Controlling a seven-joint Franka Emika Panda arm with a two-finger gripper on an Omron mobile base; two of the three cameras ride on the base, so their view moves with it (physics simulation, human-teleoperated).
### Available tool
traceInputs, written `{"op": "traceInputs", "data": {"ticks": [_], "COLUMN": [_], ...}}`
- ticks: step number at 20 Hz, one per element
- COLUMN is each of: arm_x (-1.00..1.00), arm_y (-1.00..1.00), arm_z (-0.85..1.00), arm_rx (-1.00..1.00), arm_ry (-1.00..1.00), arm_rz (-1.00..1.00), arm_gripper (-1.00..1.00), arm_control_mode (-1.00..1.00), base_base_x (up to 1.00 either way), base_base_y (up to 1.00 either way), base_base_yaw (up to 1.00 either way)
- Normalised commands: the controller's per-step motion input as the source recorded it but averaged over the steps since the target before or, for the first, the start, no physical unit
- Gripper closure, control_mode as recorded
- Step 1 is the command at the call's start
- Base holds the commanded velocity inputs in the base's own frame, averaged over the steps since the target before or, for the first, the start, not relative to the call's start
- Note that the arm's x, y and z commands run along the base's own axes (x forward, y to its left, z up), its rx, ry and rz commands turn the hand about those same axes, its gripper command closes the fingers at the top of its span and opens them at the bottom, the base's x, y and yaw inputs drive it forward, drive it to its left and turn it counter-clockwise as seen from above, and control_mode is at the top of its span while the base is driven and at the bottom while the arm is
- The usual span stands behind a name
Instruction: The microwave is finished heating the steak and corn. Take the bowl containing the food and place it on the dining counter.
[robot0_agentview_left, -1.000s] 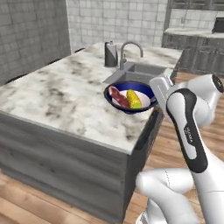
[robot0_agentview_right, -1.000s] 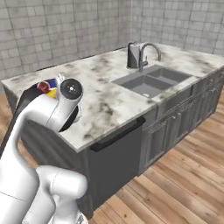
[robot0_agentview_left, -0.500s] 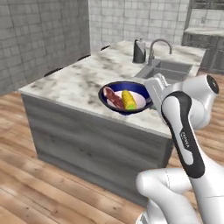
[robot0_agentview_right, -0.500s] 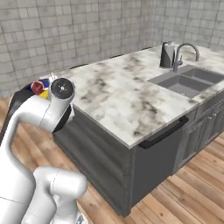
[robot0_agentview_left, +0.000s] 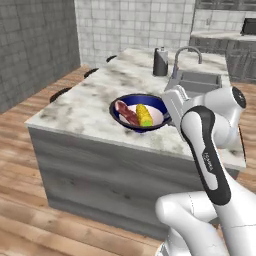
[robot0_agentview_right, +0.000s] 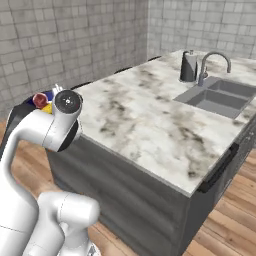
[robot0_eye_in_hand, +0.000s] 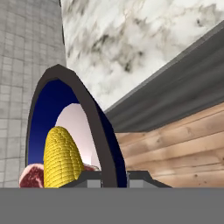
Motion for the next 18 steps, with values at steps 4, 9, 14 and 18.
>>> {"op": "traceInputs", "data": {"ticks": [4,9,14,18], "arm_x": [0.0,0.0,0.0,0.0], "arm_y": [0.0,0.0,0.0,0.0], "arm_z": [0.0,0.0,0.0,0.0], "arm_rx": [0.0,0.0,0.0,0.0], "arm_ry": [0.0,0.0,0.0,0.0], "arm_rz": [0.0,0.0,0.0,0.0], "arm_gripper": [1.0,1.0,1.0,1.0], "arm_control_mode": [1.0,1.0,1.0,1.0], "base_base_x": [0.72,0.61,0.37,0.33], "base_base_y": [1.0,1.0,1.0,1.0], "base_base_yaw": [-0.51,-0.54,-0.49,-0.38]}}
